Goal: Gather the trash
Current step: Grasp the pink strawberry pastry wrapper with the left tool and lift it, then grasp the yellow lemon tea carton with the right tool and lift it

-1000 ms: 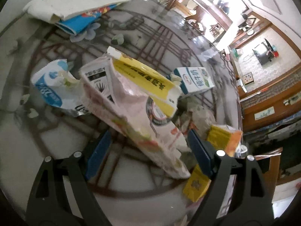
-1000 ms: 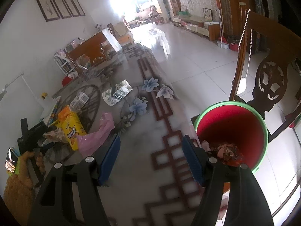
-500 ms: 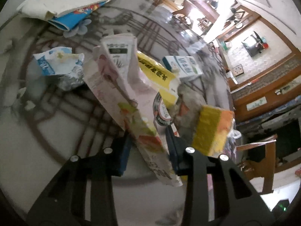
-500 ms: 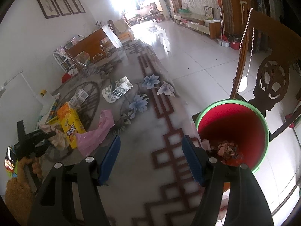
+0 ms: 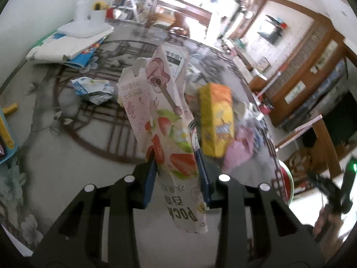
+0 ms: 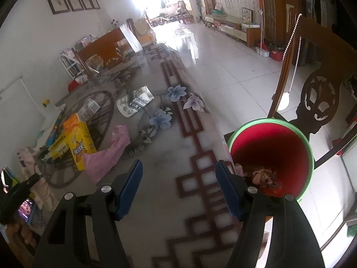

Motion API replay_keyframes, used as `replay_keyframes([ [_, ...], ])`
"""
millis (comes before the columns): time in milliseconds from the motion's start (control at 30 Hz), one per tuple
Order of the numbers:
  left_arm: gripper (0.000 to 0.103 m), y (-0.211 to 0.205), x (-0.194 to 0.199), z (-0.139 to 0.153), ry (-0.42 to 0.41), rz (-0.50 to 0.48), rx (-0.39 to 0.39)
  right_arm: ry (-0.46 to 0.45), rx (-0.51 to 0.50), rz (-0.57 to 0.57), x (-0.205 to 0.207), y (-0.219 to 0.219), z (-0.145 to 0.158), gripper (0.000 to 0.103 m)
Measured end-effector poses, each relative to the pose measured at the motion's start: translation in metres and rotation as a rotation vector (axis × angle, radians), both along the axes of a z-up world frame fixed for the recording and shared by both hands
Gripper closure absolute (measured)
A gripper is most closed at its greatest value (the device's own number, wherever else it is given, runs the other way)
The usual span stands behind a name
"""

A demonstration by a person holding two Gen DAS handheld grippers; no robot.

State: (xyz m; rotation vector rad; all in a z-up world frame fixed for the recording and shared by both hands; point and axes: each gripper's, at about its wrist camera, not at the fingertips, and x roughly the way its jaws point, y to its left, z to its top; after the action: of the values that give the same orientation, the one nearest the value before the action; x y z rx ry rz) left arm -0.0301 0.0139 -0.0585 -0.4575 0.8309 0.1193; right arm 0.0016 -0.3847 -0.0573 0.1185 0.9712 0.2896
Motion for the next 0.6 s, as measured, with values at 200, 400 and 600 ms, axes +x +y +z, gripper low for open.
replay_keyframes([
  [200,0.070,-0.017,-0.017,-0.016,0.014,-0.064,-0.052,-0.014,0.012,0.036,0.005,0.032,-0.002,0.037],
  [400,0.070,-0.012,-0.016,-0.031,0.057,-0.055,-0.087,-0.022,0.021,0.197,0.018,0.116,0.000,0.037],
  [600,0.070,-0.013,-0.010,-0.042,0.089,-0.053,-0.139,-0.008,-0.004,0.349,0.043,0.210,-0.010,0.037],
])
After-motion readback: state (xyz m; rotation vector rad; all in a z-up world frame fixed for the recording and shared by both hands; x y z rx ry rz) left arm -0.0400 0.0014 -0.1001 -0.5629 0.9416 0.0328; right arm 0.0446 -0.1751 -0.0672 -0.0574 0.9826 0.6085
